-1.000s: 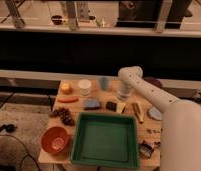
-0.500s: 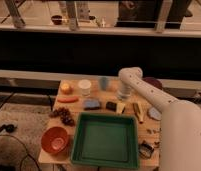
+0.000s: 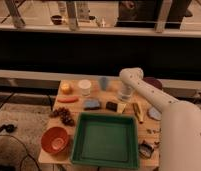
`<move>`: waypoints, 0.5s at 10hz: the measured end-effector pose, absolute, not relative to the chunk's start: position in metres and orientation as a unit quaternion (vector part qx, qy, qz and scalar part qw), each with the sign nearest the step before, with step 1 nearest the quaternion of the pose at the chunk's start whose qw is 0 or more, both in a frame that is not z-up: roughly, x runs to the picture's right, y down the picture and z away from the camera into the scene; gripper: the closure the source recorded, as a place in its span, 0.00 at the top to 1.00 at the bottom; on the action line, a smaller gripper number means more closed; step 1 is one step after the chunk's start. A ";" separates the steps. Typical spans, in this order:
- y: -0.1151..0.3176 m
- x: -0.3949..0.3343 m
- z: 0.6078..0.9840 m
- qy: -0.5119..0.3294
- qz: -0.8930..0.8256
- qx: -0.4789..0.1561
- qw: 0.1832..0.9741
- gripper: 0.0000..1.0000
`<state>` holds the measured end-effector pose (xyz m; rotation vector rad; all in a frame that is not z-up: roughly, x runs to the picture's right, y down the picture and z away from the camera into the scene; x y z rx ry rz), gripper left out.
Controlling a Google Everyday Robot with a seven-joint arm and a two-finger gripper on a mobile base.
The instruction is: Wipe table surface with eraser
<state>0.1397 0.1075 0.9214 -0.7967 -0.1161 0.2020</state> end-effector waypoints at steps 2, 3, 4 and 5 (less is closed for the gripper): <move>0.106 0.140 0.921 -0.062 0.099 -0.383 0.916 0.38; 0.104 0.140 0.919 -0.063 0.099 -0.381 0.917 0.28; 0.104 0.140 0.919 -0.064 0.098 -0.381 0.917 0.18; 0.104 0.139 0.918 -0.066 0.098 -0.381 0.917 0.08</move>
